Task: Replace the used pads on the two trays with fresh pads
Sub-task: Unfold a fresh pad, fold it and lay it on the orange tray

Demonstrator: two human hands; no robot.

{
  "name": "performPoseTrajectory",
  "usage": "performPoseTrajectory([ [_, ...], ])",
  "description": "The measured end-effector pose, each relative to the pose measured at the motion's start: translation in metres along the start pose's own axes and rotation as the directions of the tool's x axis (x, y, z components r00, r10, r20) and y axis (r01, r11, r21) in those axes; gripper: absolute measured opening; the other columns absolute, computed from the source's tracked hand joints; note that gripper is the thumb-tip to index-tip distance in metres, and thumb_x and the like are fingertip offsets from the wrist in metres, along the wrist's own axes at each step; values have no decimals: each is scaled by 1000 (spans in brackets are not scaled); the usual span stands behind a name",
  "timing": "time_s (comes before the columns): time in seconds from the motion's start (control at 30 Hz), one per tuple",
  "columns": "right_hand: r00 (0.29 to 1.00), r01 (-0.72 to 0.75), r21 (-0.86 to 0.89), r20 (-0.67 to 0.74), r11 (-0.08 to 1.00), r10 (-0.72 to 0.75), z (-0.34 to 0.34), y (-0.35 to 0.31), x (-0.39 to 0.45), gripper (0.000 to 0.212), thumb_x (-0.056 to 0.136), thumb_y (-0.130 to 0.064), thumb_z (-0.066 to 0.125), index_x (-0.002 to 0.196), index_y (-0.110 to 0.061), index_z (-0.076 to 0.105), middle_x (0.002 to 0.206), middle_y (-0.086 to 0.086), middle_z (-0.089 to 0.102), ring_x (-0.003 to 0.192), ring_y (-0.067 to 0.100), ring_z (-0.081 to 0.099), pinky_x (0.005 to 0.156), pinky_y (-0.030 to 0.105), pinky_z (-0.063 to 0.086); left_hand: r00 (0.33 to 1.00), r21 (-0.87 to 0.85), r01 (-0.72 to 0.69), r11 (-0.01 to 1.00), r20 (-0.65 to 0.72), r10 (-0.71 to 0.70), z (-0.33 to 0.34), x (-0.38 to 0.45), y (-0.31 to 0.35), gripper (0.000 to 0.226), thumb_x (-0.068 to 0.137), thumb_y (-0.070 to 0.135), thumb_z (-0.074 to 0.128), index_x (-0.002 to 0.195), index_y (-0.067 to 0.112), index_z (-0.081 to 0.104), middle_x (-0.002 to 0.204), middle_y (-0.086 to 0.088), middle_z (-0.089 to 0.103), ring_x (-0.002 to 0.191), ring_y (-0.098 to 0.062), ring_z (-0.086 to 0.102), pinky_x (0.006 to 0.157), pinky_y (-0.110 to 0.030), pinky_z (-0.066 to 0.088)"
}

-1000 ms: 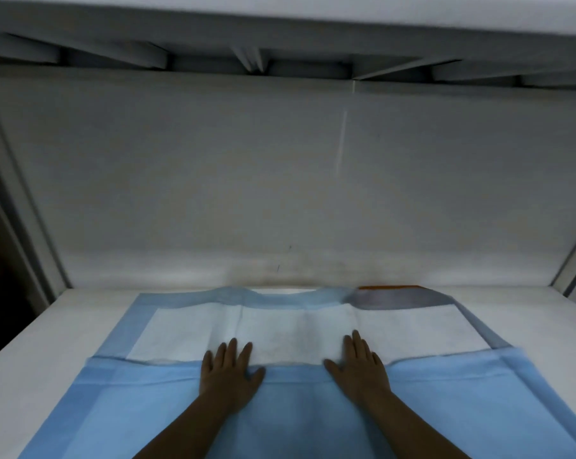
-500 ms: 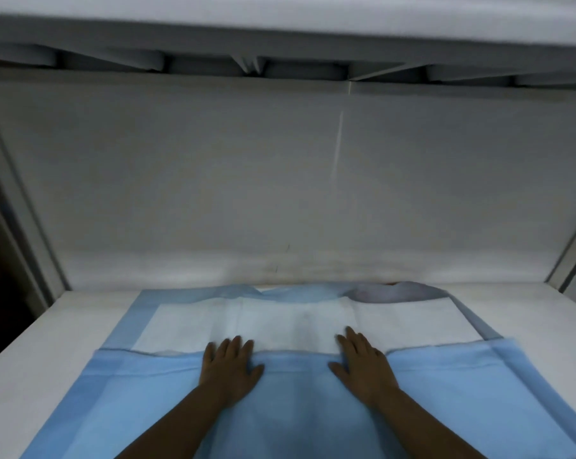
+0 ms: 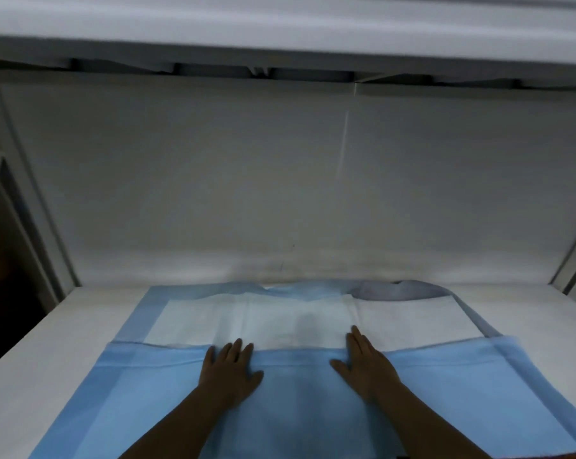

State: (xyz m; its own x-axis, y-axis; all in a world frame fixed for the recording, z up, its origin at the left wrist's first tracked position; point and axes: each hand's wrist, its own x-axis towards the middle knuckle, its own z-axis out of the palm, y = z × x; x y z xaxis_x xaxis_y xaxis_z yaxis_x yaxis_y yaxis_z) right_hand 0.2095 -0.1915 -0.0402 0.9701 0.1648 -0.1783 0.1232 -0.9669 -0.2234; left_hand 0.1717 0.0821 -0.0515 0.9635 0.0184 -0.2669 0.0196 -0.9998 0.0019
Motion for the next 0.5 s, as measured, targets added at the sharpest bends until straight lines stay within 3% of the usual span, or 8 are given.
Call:
performPoseTrajectory([
  [0.03, 1000, -9, 10, 9, 1000, 9, -3, -1, 3, 152, 25, -94, -24, 152, -15, 3, 160, 1, -9, 147, 16, 8, 117, 32, 17, 1000, -2, 2, 1000, 4, -2, 0, 3, -1, 69, 96, 58, 20, 153, 25, -1, 161, -1, -4, 148, -16, -2, 119, -45, -4],
  [0.1, 999, -8, 24, 31, 1000, 7, -7, -3, 5, 122, 58, -93, 0, 152, -15, 5, 160, 1, -7, 146, 16, 9, 116, 31, 19, 1000, -6, 8, 1000, 2, -8, -2, 7, -2, 69, 95, 59, 21, 153, 26, -1, 161, -1, -4, 148, -15, -2, 119, -44, -4],
  [0.13, 999, 14, 3, 31, 1000, -14, -9, -3, 6, 100, 78, -82, 17, 152, -16, 6, 160, 1, -6, 146, 16, 10, 116, 32, 19, 1000, -4, 6, 1000, 0, -6, -3, 9, -2, 70, 94, 60, 19, 153, 26, 0, 161, -1, -3, 148, -16, -1, 119, -44, -4],
  [0.2, 998, 54, -54, 26, 997, -53, -10, 0, 9, 72, 95, -58, 33, 151, -18, 14, 160, 1, -2, 146, 17, 12, 115, 33, 22, 1000, 26, -10, 1000, -15, 11, -6, 9, -3, 83, 83, 68, 8, 152, 24, 7, 160, -1, 6, 147, -16, 7, 118, -44, -1],
  [0.27, 995, 94, -118, -16, 989, -97, -9, 4, 11, 59, 96, -48, 39, 146, -19, 28, 159, 0, 8, 143, 19, 20, 111, 32, 26, 996, 77, -36, 996, -79, 42, -13, 6, -1, 101, 62, 67, -1, 149, 22, 20, 154, -3, 24, 143, -18, 22, 117, -43, 3],
  [0.4, 980, 174, -195, -58, 965, -188, -11, 5, 10, 37, 90, -37, 50, 120, -16, 51, 138, 3, 40, 126, 19, 38, 95, 30, 32, 990, 147, 2, 989, -140, 18, -26, 4, -1, 70, 81, 56, 44, 141, 20, 33, 140, -5, 41, 132, -25, 34, 112, -41, 14],
  [0.5, 973, 183, -268, -90, 946, -214, -18, 1, 9, 27, 90, -25, 47, 113, -13, 54, 123, 5, 51, 120, 22, 42, 90, 30, 32, 994, 184, 40, 982, -110, -20, -30, 6, -4, 57, 84, 47, 51, 134, 21, 41, 136, -4, 44, 130, -27, 33, 109, -41, 19],
])
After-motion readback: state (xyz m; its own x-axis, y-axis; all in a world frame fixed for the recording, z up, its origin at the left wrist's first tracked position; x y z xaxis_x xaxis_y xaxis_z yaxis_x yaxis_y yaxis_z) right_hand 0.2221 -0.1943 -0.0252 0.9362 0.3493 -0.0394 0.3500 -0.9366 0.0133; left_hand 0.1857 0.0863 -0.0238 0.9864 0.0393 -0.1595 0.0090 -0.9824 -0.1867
